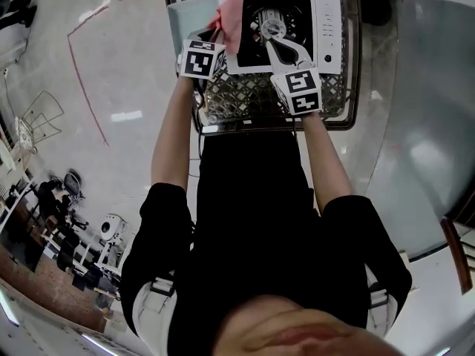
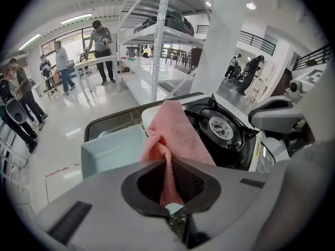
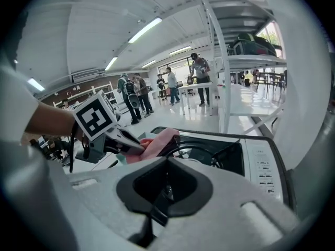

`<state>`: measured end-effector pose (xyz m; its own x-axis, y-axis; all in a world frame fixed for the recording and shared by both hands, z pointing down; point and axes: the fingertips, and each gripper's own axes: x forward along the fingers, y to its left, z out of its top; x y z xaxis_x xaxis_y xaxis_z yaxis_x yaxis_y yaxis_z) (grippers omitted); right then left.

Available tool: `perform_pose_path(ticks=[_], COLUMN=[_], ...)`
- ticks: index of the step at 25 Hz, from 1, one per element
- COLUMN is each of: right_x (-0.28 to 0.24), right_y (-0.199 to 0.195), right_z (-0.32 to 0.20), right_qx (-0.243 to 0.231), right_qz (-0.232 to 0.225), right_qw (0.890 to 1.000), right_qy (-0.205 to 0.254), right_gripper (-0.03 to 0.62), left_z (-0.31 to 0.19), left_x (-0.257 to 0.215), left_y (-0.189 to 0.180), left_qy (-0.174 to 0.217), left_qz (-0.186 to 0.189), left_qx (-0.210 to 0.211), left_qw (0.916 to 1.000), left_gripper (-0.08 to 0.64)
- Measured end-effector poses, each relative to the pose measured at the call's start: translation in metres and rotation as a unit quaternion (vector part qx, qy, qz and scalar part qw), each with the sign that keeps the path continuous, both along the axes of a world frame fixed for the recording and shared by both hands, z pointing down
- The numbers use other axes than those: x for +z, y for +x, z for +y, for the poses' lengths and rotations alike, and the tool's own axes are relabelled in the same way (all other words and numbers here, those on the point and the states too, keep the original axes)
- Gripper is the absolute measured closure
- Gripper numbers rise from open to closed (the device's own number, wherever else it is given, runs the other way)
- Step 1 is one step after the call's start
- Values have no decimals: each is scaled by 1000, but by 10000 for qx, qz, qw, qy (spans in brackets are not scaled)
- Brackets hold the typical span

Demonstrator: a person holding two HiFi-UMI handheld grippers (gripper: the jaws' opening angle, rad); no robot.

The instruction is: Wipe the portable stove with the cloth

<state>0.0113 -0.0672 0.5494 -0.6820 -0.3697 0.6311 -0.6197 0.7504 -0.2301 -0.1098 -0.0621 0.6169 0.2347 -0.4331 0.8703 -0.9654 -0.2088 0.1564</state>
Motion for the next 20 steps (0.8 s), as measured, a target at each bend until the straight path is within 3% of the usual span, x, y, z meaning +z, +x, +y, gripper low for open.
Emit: perform_pose_path(ticks=[10, 20], right_x=[4, 2], right_y=[-12, -10], right_z=[12, 33], right_qx=[-557, -595], right_qz=[-22, 47], right_qw=[9984, 9982], right_qy=[-13, -18], right_gripper=[589, 589], left_z=[49, 96], left_x=[3, 2], left_y=[16, 26], left_qy=[-130, -164], left_qz=[64, 197], left_qx=[-327, -558], left_qw=[9994, 9981], left_gripper=[541, 541])
